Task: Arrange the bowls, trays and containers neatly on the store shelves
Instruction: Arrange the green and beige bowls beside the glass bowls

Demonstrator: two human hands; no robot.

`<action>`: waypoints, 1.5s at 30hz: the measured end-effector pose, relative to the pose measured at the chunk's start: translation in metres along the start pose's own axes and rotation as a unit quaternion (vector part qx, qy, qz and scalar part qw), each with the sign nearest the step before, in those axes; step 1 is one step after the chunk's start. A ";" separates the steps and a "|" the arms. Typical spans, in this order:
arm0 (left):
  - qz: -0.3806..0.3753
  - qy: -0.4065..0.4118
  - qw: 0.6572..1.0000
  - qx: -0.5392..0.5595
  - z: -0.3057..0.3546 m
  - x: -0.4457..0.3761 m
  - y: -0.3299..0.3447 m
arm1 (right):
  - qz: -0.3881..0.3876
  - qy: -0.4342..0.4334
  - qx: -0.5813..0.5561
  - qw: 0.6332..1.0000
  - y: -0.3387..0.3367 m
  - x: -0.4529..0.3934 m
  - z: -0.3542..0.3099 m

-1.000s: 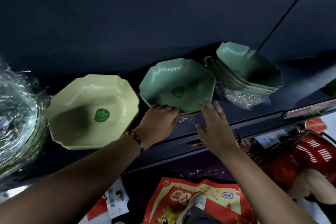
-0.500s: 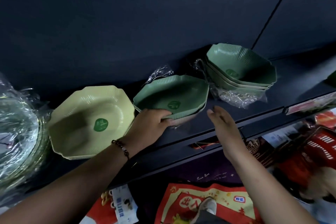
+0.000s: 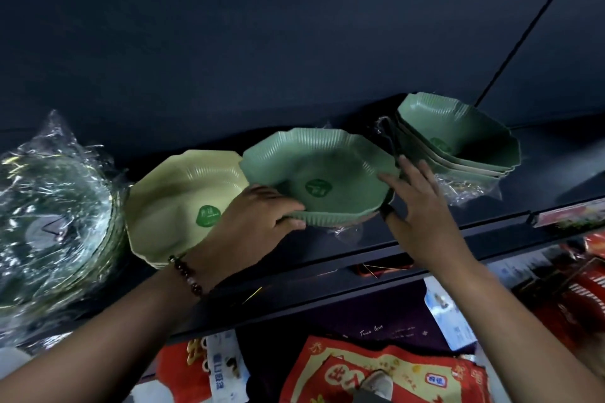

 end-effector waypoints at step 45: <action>-0.064 -0.198 0.971 -0.119 -0.100 0.150 0.050 | -0.128 -0.233 0.148 0.953 0.178 -0.041 -0.145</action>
Point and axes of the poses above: each hand's wrist, its own x-axis away from the middle knuckle, its own y-axis out of the palm, z = x × y, the point moved 3 cm from there along -x, towards the middle knuckle, and after that the axes turned 13 degrees about -z, right-handed, at the moved point
